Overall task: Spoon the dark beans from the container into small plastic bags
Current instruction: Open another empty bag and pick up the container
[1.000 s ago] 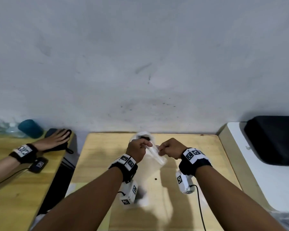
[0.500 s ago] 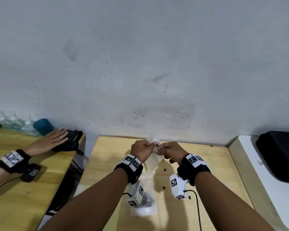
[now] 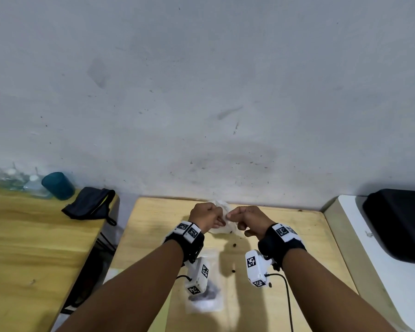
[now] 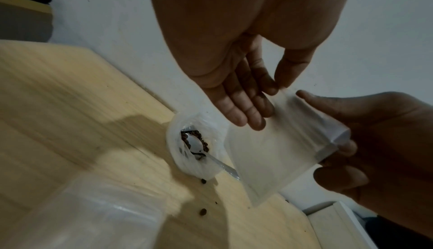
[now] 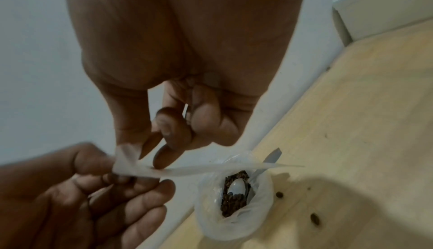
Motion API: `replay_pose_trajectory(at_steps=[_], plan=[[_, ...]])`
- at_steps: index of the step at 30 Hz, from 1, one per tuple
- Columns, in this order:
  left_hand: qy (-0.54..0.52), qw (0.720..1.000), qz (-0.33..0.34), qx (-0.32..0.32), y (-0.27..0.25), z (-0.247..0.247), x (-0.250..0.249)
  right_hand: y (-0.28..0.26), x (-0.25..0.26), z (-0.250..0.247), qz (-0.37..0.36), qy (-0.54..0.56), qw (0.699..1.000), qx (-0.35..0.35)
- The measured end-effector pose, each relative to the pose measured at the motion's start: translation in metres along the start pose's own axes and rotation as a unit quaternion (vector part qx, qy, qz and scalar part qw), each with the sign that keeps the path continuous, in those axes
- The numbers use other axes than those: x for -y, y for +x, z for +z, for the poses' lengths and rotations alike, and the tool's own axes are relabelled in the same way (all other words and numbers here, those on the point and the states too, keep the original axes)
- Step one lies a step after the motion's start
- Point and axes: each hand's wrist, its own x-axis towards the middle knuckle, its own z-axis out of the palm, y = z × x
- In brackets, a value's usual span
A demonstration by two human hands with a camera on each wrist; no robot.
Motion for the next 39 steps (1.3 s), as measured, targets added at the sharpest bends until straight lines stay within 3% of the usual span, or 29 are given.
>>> replay_pose_trajectory(at_steps=[3, 6, 9, 12, 14, 17, 23, 26, 29, 33, 39], plan=[[0.009, 0.999, -0.014, -0.027, -0.002, 0.005, -0.002, 0.000, 0.003, 0.002, -0.033, -0.060, 0.998, 0.009], [0.007, 1.000, -0.028, -0.012, -0.001, 0.007, -0.002, 0.000, 0.008, 0.003, -0.055, -0.090, 0.994, -0.003], [0.012, 1.000, -0.006, -0.009, -0.001, 0.006, -0.003, 0.002, 0.011, 0.002, -0.069, -0.124, 0.989, -0.038], [0.045, 0.997, 0.025, -0.051, -0.002, 0.004, -0.003, 0.005, 0.010, 0.006, -0.091, -0.163, 0.982, -0.031], [0.056, 0.997, 0.035, -0.044, -0.004, 0.004, -0.003, 0.008, 0.007, 0.006, -0.099, -0.174, 0.979, -0.035], [0.076, 0.996, 0.042, -0.012, -0.008, 0.006, -0.003, 0.010, 0.004, 0.006, -0.099, -0.173, 0.978, -0.060], [0.161, 0.984, 0.072, -0.020, -0.009, 0.004, 0.004, 0.012, -0.010, -0.002, -0.096, -0.190, 0.966, -0.149], [0.204, 0.970, 0.125, -0.046, -0.006, 0.002, 0.014, 0.011, -0.014, -0.005, -0.079, -0.154, 0.976, -0.135], [0.250, 0.959, 0.132, -0.011, -0.005, 0.002, 0.022, 0.008, -0.010, -0.007, -0.050, -0.043, 0.992, -0.112], [0.406, 0.904, 0.131, 0.020, -0.004, 0.001, 0.020, 0.003, -0.004, -0.009, -0.022, 0.037, 0.997, -0.069], [0.461, 0.870, 0.174, 0.023, -0.004, -0.001, 0.019, 0.000, -0.007, -0.014, 0.002, -0.015, 1.000, 0.013]])
